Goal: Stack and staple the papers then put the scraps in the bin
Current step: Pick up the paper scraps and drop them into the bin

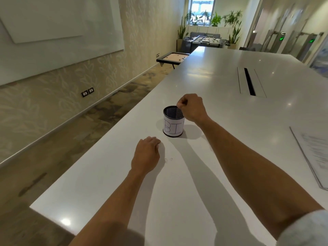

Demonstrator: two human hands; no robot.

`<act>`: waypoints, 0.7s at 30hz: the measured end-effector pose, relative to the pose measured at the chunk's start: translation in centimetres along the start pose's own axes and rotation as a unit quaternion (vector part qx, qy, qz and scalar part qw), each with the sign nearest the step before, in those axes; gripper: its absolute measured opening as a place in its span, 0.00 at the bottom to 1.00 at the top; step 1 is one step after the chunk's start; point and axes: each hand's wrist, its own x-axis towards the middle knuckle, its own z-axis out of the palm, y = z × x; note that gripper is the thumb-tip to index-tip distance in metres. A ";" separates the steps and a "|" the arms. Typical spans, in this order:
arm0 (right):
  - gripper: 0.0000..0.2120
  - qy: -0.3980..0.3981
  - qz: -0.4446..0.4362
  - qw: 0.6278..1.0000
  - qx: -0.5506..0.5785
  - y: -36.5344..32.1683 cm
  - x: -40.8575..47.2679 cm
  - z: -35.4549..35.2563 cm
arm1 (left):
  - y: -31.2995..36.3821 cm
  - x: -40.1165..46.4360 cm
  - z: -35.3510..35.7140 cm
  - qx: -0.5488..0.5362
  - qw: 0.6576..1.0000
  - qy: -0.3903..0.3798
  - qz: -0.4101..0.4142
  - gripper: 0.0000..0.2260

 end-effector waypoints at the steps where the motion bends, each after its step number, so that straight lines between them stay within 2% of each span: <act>1: 0.09 0.010 -0.001 1.000 -0.010 -0.1 0.6 0.0 | 0.1 0.0 0.0 0.002 1.000 0.002 0.002 0.13; 4: 0.09 0.015 0.008 0.999 -0.038 0.1 1.7 0.4 | 0.0 0.0 0.0 0.000 1.000 0.004 0.008 0.12; 9: 0.10 -0.035 0.006 0.997 -0.073 0.7 1.9 1.2 | 0.2 -0.1 -0.1 -0.026 1.000 0.004 -0.003 0.11; 15: 0.04 0.028 -0.002 0.999 -0.021 0.8 0.8 -0.2 | 0.6 -0.5 -1.0 -0.068 0.997 0.017 -0.030 0.10; 18: 0.02 0.011 -0.044 0.999 -0.005 0.7 -0.9 -1.0 | 0.5 -0.9 -2.0 -0.128 0.989 -0.047 -0.052 0.09; 21: 0.04 -0.093 -0.078 0.992 -0.034 1.2 -3.6 -0.9 | 0.2 -1.2 -3.3 -0.140 0.979 -0.144 -0.032 0.09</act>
